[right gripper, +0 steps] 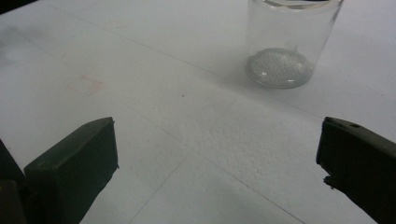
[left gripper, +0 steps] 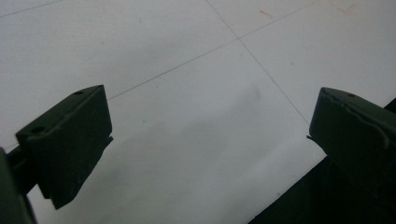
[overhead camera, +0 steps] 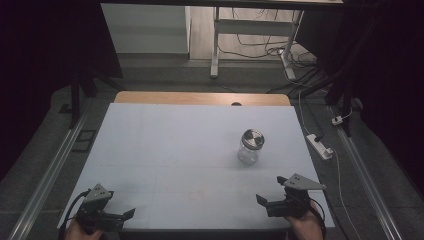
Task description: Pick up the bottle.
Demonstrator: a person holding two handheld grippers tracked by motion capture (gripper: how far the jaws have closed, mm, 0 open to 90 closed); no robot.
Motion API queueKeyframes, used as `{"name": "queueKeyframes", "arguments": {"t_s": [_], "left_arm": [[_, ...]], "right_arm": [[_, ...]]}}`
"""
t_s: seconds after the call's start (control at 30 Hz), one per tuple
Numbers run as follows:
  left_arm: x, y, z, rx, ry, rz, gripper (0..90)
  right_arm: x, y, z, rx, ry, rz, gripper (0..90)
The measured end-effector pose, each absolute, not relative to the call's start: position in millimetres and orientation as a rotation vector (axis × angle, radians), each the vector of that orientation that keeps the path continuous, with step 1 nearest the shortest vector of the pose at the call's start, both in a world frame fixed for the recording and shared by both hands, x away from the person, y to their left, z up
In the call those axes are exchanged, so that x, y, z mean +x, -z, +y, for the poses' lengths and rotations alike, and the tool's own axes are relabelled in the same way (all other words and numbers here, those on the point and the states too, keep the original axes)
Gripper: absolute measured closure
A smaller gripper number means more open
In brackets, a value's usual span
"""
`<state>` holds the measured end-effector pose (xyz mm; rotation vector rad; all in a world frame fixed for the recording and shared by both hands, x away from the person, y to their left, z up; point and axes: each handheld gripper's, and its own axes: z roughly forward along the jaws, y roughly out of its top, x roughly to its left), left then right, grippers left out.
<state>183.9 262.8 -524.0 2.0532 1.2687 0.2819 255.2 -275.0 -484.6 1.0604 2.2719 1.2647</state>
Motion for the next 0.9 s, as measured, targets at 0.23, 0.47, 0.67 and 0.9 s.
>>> {"name": "queueKeyframes", "arguments": {"t_s": [0.23, 0.47, 0.67, 0.9], "left_arm": [[184, 524, 262, 2.059, -0.282, 1.269, 0.4], [184, 524, 262, 2.058, -0.280, 1.271, 0.4], [184, 524, 262, 2.058, -0.281, 1.272, 0.3], [184, 524, 262, 2.058, -0.281, 1.272, 0.3]], "right_arm": [[263, 490, -272, 1.034, -1.242, 2.293, 0.0], [268, 488, -267, 0.999, -1.248, 2.288, 0.0], [273, 489, -263, 0.996, -1.248, 2.300, 0.0], [280, 490, -259, 0.992, -1.277, 2.306, 0.0]]}}
